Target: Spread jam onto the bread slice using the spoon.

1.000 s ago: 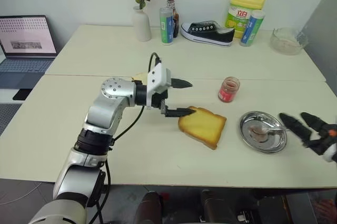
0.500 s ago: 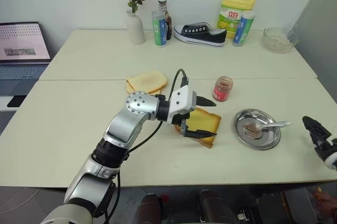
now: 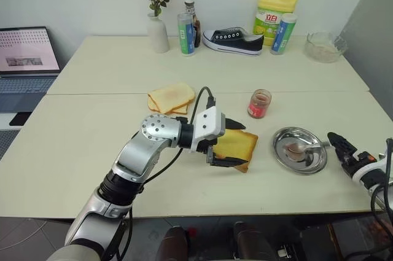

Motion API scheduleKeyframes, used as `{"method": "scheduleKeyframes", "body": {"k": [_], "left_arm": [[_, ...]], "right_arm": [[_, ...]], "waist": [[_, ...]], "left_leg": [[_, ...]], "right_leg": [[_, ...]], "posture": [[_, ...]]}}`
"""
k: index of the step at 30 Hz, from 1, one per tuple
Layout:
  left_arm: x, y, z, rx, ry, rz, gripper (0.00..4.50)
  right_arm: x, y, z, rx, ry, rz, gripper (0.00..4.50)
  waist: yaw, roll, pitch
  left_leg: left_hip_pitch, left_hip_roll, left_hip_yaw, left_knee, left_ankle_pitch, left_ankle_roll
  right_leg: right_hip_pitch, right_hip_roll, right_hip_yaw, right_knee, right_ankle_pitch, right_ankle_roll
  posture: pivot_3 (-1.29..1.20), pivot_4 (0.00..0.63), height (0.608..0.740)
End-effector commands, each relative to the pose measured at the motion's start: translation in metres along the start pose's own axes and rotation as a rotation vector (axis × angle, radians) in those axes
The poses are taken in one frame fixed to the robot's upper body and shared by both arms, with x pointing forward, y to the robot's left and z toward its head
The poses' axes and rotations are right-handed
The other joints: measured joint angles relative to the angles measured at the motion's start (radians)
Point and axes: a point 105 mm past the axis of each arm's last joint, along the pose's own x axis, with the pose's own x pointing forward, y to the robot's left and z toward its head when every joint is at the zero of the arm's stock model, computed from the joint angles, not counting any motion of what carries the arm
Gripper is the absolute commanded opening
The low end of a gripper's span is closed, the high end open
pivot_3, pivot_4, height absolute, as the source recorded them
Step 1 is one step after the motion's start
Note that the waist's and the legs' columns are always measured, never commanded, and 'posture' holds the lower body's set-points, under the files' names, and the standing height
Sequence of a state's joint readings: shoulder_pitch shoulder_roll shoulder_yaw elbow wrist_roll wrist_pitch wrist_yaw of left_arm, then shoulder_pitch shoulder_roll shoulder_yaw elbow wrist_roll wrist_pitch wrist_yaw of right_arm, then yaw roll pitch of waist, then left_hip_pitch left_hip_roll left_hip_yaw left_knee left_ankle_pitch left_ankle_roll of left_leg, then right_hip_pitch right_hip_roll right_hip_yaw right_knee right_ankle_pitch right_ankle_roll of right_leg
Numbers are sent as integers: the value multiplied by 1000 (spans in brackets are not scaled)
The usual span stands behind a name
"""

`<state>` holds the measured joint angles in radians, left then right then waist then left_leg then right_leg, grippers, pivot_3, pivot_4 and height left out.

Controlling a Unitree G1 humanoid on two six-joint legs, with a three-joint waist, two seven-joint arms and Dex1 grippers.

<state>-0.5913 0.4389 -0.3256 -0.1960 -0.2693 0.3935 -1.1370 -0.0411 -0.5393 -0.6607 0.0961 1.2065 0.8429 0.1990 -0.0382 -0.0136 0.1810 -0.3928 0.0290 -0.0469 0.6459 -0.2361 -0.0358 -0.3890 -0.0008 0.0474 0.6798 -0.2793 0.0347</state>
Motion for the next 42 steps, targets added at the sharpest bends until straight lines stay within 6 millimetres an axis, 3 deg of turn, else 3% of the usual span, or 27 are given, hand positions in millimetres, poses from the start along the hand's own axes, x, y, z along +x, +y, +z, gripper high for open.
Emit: {"method": "scheduleKeyframes", "body": {"k": [1,9,11,23,34,36,42], "left_arm": [[-3,-1,11,34,-19,6,4464],[-2,2,13,38,-17,7,4464],[-2,2,14,39,-17,5,4500],[0,4,15,41,-19,-4,4500],[-1,6,15,44,-21,1,4500],[-4,9,15,38,-24,17,4500],[-41,29,18,-58,-37,121,4500]], "right_arm": [[7,2,-5,-5,13,14,4500],[13,9,-12,15,15,53,4500],[14,10,-12,15,12,53,4113],[13,9,-10,29,-13,53,27],[11,17,-3,-2,-43,66,27],[9,27,5,-21,-68,89,27],[-4,101,38,-122,-162,251,27]], "waist": [[-2,0,0],[-11,-1,0],[-15,-1,0],[-12,-1,1],[-8,-1,1],[-8,-1,1],[-14,1,2]], "left_leg": [[0,0,0,0,0,0],[0,0,0,0,0,0],[0,0,0,0,0,0],[-1,0,-1,-1,0,0],[-1,0,-1,-1,0,0],[-1,0,-1,-1,0,0],[-3,0,-1,-1,0,0]], "right_leg": [[0,0,0,0,0,0],[0,0,0,0,0,0],[0,0,0,0,0,0],[0,0,0,-1,0,0],[0,0,-1,-1,0,0],[0,0,-1,-1,0,0],[-2,0,-1,-1,0,0]], "posture": [[0,150,740],[0,150,740],[0,150,740],[0,150,740],[0,150,740],[0,150,740],[0,150,740]]}}
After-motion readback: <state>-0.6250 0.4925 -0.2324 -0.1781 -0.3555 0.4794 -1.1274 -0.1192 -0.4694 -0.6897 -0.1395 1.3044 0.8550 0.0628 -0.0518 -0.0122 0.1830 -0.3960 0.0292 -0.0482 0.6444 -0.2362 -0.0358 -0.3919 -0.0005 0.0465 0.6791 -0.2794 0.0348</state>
